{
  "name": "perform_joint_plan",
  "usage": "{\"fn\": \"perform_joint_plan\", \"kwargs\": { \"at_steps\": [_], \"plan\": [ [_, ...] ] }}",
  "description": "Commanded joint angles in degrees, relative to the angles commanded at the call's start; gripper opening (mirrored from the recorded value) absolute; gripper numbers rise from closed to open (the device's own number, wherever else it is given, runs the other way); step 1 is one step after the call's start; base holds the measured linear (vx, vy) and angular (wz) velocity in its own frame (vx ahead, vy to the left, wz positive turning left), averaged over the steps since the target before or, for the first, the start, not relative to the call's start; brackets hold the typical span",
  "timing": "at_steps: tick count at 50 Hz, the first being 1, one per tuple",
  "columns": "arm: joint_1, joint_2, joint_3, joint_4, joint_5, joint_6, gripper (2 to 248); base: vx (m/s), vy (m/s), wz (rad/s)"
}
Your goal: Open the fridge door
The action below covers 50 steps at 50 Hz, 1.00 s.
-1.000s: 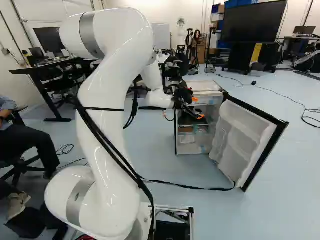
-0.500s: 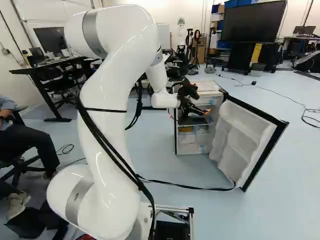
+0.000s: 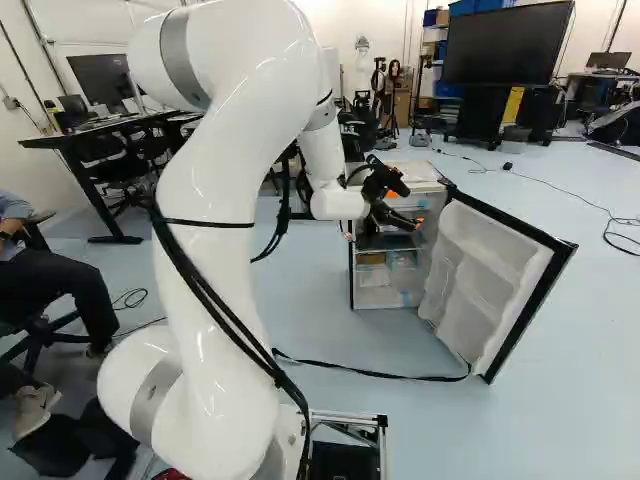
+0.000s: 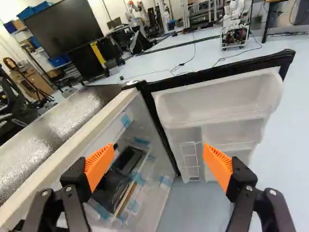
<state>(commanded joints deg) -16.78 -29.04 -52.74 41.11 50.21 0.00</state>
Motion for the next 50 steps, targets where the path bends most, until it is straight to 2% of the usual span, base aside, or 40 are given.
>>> {"fn": "perform_joint_plan", "kwargs": {
  "at_steps": [7, 15, 33, 50],
  "plan": [
    [-1.07, 0.70, 0.94, -2.96, -2.30, 0.00, 247, 0.000, 0.000, 0.000],
    [-1.54, 1.01, 1.36, -3.80, -2.96, 0.00, 247, 0.000, 0.000, 0.000],
    [-1.18, 1.87, 2.26, -4.52, -2.91, 0.00, 247, 0.000, 0.000, 0.000],
    [-0.09, 4.48, 5.02, -6.74, -2.74, 0.00, 247, 0.000, 0.000, 0.000]
  ]
}}
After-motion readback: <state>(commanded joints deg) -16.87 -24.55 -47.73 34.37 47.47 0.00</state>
